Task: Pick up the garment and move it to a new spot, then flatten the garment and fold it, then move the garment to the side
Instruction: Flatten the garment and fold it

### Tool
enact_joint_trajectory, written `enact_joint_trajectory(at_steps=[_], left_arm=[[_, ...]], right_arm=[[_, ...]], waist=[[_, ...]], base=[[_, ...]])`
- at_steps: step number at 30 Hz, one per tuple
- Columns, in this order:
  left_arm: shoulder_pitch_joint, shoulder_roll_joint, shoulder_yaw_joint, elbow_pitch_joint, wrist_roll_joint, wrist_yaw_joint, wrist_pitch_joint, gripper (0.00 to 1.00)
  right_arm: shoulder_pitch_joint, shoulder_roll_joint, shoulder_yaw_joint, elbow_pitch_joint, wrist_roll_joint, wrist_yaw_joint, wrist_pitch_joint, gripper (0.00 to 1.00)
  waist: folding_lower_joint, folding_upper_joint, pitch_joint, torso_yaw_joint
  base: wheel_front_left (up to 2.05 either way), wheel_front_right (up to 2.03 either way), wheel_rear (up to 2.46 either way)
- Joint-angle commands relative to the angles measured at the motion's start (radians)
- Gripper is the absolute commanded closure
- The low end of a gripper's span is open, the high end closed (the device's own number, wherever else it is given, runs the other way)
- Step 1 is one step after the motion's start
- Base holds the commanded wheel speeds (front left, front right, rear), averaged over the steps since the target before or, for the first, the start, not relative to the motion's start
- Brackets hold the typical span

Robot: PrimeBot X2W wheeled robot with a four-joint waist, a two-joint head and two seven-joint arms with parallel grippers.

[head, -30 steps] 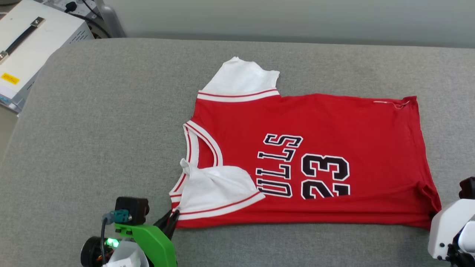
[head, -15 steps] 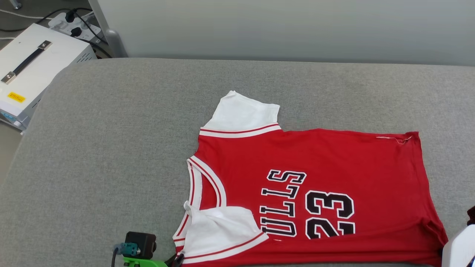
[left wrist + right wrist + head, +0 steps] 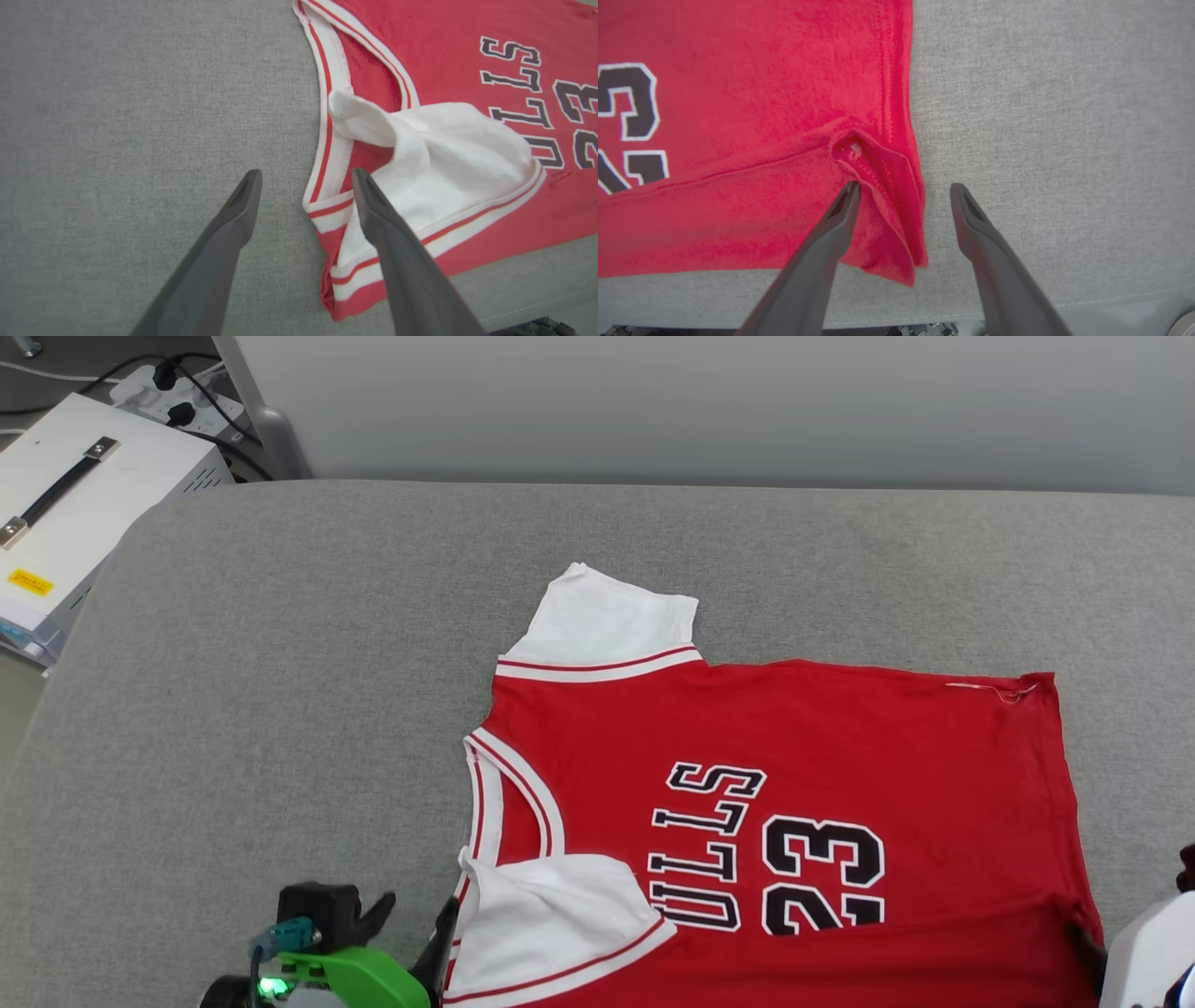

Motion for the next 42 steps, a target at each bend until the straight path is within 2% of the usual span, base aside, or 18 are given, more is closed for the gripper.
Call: enact_joint_trajectory(at_steps=[1, 7, 10, 13, 17, 18, 19, 24, 29, 33, 42], left_arm=[[-0.029, -0.007, 0.012, -0.005, 0.017, -0.007, -0.039, 0.00], [-0.076, -0.020, 0.049, -0.021, 0.082, -0.022, -0.231, 0.00], [-0.087, -0.037, 0.074, -0.030, 0.108, -0.017, -0.290, 0.00], [-0.086, -0.067, 0.118, -0.045, 0.140, -0.020, -0.314, 0.00], [-0.074, -0.109, 0.170, -0.062, 0.179, -0.041, -0.317, 0.00], [-0.065, -0.133, 0.194, -0.062, 0.210, -0.070, -0.317, 0.00], [-0.065, -0.141, 0.201, -0.059, 0.221, -0.081, -0.317, 0.00], [-0.100, -0.146, 0.201, -0.019, 0.249, -0.133, -0.317, 0.00], [-0.242, -0.120, 0.187, 0.026, 0.243, -0.187, -0.231, 0.00], [-0.380, -0.083, 0.187, 0.054, 0.214, -0.228, -0.098, 0.00], [-0.705, 0.019, 0.149, 0.123, 0.116, -0.281, 0.284, 0.00]], right_arm=[[-0.027, -0.009, 0.007, -0.019, 0.006, -0.008, -0.031, 0.00], [-0.073, -0.024, 0.049, -0.085, 0.013, -0.008, -0.206, 0.00], [-0.087, -0.025, 0.072, -0.107, 0.019, -0.008, -0.301, 0.00], [-0.091, -0.027, 0.105, -0.120, 0.019, -0.008, -0.418, 0.00], [-0.086, -0.016, 0.127, -0.113, 0.019, -0.008, -0.506, 0.00], [-0.085, -0.008, 0.143, -0.105, 0.018, -0.008, -0.539, 0.00], [-0.088, -0.007, 0.148, -0.102, 0.018, -0.008, -0.547, 0.00], [-0.110, 0.001, 0.166, -0.101, 0.018, -0.008, -0.579, 0.00], [-0.143, 0.000, 0.183, -0.115, 0.023, -0.008, -0.601, 0.00], [-0.173, 0.006, 0.201, -0.119, 0.023, -0.008, -0.620, 0.00], [-0.240, 0.033, 0.249, -0.103, 0.025, -0.008, -0.680, 0.00]], waist=[[0.0000, 0.0114, -0.005, -0.002], [0.0000, 0.0114, -0.019, -0.009], [0.0000, 0.0114, -0.022, -0.013], [0.0000, 0.0114, -0.023, -0.015], [0.0000, 0.0114, -0.019, -0.018], [0.0000, 0.0114, -0.010, -0.025], [0.0000, 0.0114, -0.005, -0.030], [0.0000, 0.0114, 0.028, -0.059], [0.0000, 0.0114, 0.100, -0.103], [0.0000, 0.0114, 0.159, -0.145], [0.0000, 0.0114, 0.294, -0.242]], base=[[0.00, 0.00, 0.00], [0.00, 0.00, 0.00], [0.00, 0.00, 0.00], [0.00, 0.00, 0.00], [0.00, 0.00, 0.00], [0.00, 0.00, 0.00], [0.00, 0.00, 0.00], [0.00, 0.00, 0.00], [0.00, 0.00, 0.00], [0.00, 0.00, 0.00], [0.00, 0.00, 0.00]])
